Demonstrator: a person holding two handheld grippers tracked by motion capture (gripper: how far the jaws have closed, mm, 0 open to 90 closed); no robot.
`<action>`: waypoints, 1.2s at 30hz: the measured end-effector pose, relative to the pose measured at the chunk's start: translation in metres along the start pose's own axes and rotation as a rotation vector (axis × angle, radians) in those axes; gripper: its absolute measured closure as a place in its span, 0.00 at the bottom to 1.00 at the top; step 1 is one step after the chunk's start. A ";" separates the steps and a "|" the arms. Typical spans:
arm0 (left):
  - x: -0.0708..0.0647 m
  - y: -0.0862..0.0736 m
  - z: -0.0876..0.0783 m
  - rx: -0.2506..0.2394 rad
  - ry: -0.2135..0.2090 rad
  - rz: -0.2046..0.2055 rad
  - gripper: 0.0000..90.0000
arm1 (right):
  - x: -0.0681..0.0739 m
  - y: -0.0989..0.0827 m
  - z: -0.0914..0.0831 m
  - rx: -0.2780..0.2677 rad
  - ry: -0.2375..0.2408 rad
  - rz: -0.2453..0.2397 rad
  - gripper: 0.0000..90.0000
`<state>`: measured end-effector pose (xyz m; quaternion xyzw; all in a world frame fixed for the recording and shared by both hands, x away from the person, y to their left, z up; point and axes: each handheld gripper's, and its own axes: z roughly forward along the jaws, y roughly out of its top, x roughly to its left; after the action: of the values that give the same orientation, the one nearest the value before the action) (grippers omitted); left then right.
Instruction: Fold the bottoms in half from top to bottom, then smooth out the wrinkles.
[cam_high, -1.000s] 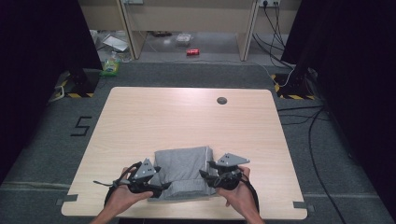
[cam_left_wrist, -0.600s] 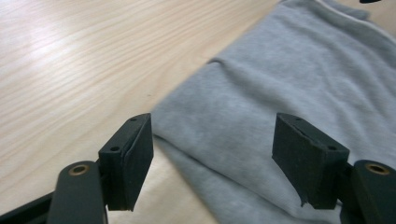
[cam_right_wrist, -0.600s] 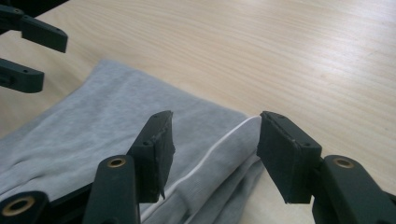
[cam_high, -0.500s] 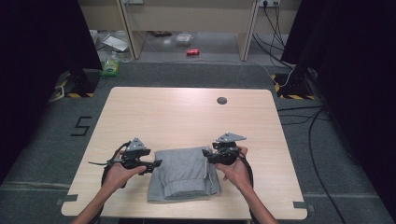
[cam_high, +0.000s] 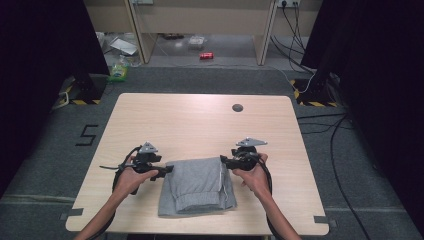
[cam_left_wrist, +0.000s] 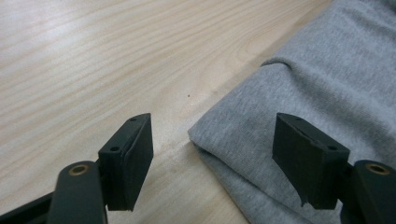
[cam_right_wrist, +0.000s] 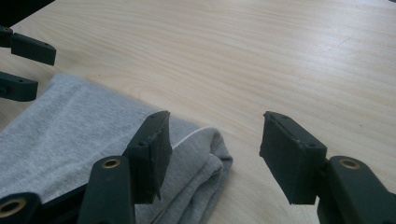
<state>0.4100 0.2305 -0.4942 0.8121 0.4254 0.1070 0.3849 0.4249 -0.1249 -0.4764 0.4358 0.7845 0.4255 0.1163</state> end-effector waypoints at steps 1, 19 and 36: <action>0.000 0.000 0.000 0.000 -0.001 0.001 0.32 | -0.001 0.000 0.000 -0.001 0.001 -0.003 0.47; 0.004 -0.004 0.009 0.032 0.005 0.006 0.32 | 0.002 -0.004 0.015 0.037 0.018 -0.021 0.47; -0.005 -0.010 0.013 0.029 -0.009 0.087 0.59 | 0.001 -0.020 0.029 0.103 0.054 0.029 0.61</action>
<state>0.4079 0.2232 -0.5096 0.8358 0.3895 0.1139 0.3698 0.4290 -0.1128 -0.5096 0.4408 0.8019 0.3978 0.0663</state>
